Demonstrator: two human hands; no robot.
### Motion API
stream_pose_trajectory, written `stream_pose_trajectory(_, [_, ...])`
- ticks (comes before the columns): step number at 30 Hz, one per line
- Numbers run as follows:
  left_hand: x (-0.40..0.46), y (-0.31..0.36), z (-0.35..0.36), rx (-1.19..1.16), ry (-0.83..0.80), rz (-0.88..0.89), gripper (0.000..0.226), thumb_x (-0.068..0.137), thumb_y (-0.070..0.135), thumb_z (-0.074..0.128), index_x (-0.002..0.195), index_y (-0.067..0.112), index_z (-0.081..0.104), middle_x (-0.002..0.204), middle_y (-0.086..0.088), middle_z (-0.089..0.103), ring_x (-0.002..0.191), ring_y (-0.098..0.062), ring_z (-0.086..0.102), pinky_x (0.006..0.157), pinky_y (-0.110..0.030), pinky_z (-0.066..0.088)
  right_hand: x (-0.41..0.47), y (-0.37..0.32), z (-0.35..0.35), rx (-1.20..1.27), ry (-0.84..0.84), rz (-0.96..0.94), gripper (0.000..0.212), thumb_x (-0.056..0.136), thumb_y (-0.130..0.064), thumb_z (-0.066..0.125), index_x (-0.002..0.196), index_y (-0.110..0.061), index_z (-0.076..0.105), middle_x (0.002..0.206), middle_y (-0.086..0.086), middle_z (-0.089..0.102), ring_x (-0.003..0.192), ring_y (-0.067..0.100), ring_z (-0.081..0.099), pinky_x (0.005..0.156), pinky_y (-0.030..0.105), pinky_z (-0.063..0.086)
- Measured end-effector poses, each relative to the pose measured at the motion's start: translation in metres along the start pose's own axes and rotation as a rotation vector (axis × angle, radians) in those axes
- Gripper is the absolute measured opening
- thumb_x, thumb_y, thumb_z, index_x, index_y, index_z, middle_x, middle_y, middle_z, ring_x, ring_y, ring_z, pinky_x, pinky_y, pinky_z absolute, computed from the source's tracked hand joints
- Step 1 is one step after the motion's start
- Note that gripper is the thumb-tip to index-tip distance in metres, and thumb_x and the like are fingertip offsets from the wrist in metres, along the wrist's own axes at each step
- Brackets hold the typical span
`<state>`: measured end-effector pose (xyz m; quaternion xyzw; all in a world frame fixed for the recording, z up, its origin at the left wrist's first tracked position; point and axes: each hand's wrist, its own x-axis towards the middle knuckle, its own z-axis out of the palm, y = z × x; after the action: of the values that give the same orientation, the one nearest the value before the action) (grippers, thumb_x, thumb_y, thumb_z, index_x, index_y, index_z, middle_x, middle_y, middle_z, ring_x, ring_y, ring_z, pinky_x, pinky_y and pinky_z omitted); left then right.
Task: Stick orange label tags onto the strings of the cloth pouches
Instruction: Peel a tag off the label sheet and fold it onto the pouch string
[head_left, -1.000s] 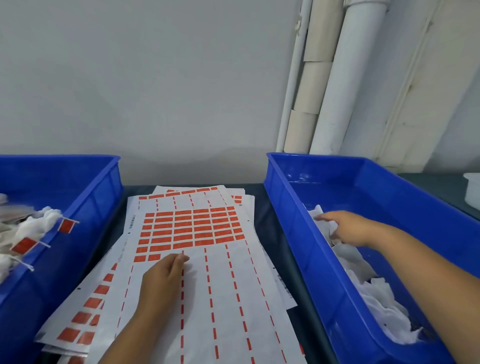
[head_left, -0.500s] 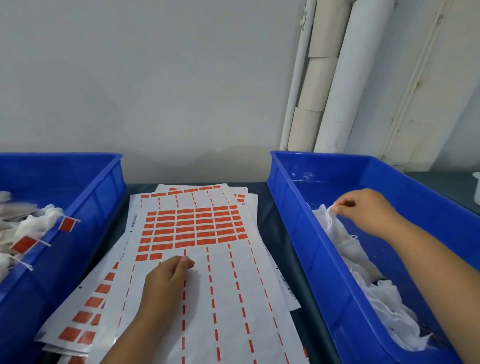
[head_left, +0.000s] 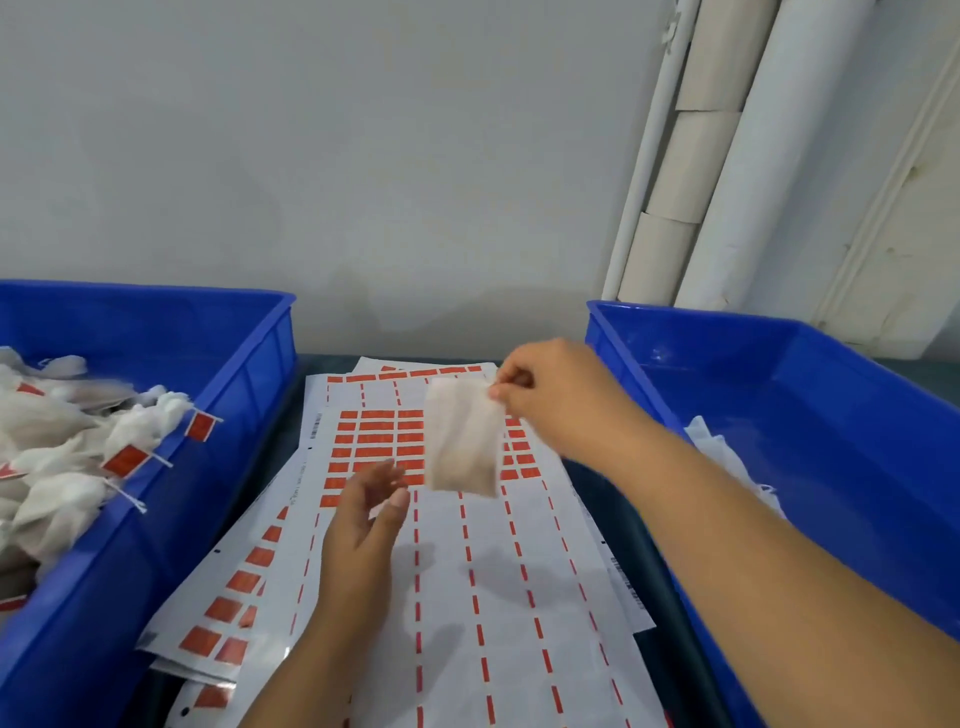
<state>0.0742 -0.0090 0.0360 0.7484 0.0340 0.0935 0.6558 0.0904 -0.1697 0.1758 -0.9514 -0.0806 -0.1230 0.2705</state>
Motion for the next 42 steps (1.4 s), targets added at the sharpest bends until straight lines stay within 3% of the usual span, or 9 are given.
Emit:
stream_pose_trajectory(5, [-0.003,0.006,-0.011,0.052,0.18,0.149,0.068,0.061,0.062,0.06,0.122,0.058,0.03,0.136,0.028,0.031,0.117,-0.003,0.037,0.096,-0.032,0.032,-0.01,-0.013,0.066,0.102,-0.167,0.008,0.013,0.093,-0.028,0.058,0.095,-0.021,0.068,0.091,-0.007,0.065,0.084,0.01,0.06,0.069,0.015,0.043])
stream_pose_trajectory(13, [0.005,0.007,-0.005,0.046,-0.06,0.089,0.026,0.061,0.056,0.057,0.084,0.045,0.061,0.083,0.044,0.058,0.089,0.014,0.056,0.063,-0.006,0.038,-0.029,0.012,0.087,0.355,-0.21,0.034,0.012,0.093,-0.031,0.056,0.096,-0.039,0.066,0.095,-0.024,0.062,0.093,0.0,0.059,0.073,0.007,0.042])
stream_pose_trajectory(17, [0.005,0.011,-0.003,0.017,-0.072,0.037,0.01,0.063,0.048,0.058,0.072,0.046,0.06,0.069,0.044,0.057,0.078,0.025,0.051,0.048,0.003,0.037,-0.035,0.025,0.092,0.237,-0.039,-0.044,0.007,0.089,-0.038,0.054,0.091,-0.042,0.059,0.089,-0.035,0.053,0.084,-0.013,0.055,0.07,-0.004,0.038])
stream_pose_trajectory(20, [0.005,0.01,-0.002,0.077,-0.091,-0.04,0.009,0.075,0.041,0.065,0.066,0.04,0.062,0.065,0.039,0.059,0.073,0.02,0.053,0.045,-0.001,0.037,-0.045,0.03,0.109,0.121,0.17,-0.128,0.033,0.088,-0.04,0.041,0.099,-0.022,0.066,0.097,-0.017,0.06,0.084,0.001,0.055,0.079,0.005,0.037])
stream_pose_trajectory(23, [0.003,0.008,0.001,0.076,-0.149,-0.119,0.02,0.081,0.034,0.066,0.061,0.033,0.066,0.068,0.036,0.06,0.071,0.001,0.058,0.052,-0.006,0.037,-0.048,0.041,0.12,0.133,0.409,-0.1,0.021,0.093,-0.024,0.047,0.093,-0.014,0.065,0.09,-0.009,0.062,0.08,0.007,0.056,0.072,0.016,0.045])
stream_pose_trajectory(27, [-0.001,0.008,0.012,0.087,-0.249,-0.197,0.024,0.082,0.033,0.067,0.058,0.033,0.069,0.073,0.028,0.064,0.08,-0.006,0.056,0.06,-0.014,0.041,-0.045,0.057,0.125,0.293,0.532,0.081,0.016,0.095,-0.016,0.051,0.086,-0.029,0.053,0.084,-0.027,0.051,0.08,0.006,0.057,0.07,0.019,0.047])
stream_pose_trajectory(34, [-0.001,0.008,0.002,-0.392,-0.305,-0.327,0.008,0.073,0.024,0.069,0.077,0.022,0.075,0.093,0.006,0.072,0.097,-0.021,0.065,0.084,-0.033,0.051,-0.041,0.065,0.135,0.542,0.297,0.293,0.014,0.096,-0.025,0.051,0.098,-0.039,0.05,0.102,-0.02,0.052,0.088,0.002,0.056,0.069,0.009,0.041])
stream_pose_trajectory(38, [0.001,0.009,-0.003,-0.594,-0.265,-0.347,0.016,0.067,0.025,0.067,0.08,0.02,0.074,0.098,-0.003,0.071,0.094,-0.023,0.067,0.079,-0.038,0.056,-0.048,0.061,0.128,0.721,0.268,0.297,0.006,0.092,-0.031,0.057,0.088,-0.034,0.059,0.086,-0.024,0.063,0.084,0.002,0.061,0.06,0.009,0.045])
stream_pose_trajectory(42, [0.0,0.01,-0.004,-0.611,-0.216,-0.281,0.02,0.069,0.028,0.065,0.086,0.022,0.074,0.099,0.0,0.071,0.095,-0.02,0.067,0.082,-0.035,0.055,-0.058,0.037,0.124,0.755,-0.253,0.098,0.042,0.07,-0.072,0.053,0.103,-0.046,0.055,0.098,-0.048,0.055,0.095,-0.022,0.052,0.071,-0.002,0.041])
